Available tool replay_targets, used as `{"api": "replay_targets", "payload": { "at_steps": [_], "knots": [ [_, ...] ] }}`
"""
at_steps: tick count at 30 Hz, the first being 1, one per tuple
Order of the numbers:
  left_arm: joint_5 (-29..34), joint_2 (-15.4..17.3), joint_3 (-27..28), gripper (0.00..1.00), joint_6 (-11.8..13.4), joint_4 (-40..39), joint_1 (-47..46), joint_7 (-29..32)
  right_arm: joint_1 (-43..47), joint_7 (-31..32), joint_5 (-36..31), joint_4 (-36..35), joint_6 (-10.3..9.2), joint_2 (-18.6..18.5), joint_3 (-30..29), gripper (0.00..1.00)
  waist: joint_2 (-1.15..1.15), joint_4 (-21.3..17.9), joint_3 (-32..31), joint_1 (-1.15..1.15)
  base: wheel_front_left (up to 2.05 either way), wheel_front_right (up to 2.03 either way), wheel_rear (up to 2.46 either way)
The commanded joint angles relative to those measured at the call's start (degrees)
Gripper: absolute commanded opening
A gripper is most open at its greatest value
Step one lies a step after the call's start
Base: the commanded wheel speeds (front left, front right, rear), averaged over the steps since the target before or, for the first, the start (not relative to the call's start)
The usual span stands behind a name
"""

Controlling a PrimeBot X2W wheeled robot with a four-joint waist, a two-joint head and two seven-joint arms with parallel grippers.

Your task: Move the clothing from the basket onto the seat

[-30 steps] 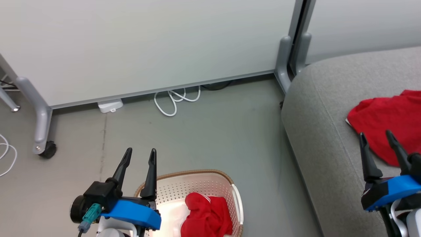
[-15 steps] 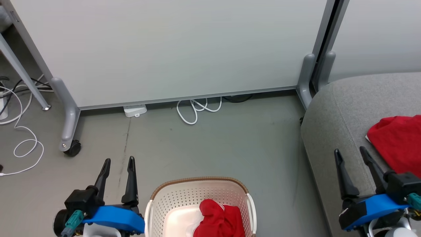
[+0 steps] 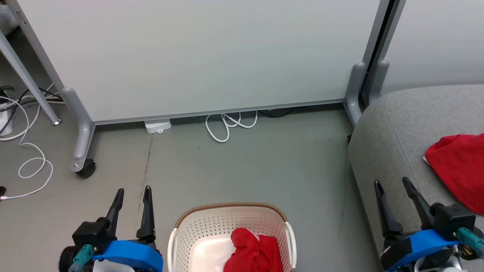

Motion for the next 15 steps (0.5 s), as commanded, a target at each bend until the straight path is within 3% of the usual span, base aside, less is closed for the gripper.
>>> {"api": "replay_targets", "payload": {
  "at_steps": [1, 15],
  "knots": [
    [0.30, 0.05, 0.05, 1.00, -0.43, 0.04, 0.39, -0.29, 0.63, -0.27, -0.04, 0.22, 0.01, 0.17, 0.05, 1.00, 0.00, -0.08, 0.08, 0.00, 0.00, 0.00, 0.00],
    [0.15, -0.26, -0.30, 1.00, -0.43, 0.22, -0.34, -0.29, -1.36, -1.07, 1.08, 0.76, 0.01, -0.01, 1.09, 1.00, 0.00, -1.46, 2.08, 0.00, 0.00, 0.00, 0.00]
  ]
}}
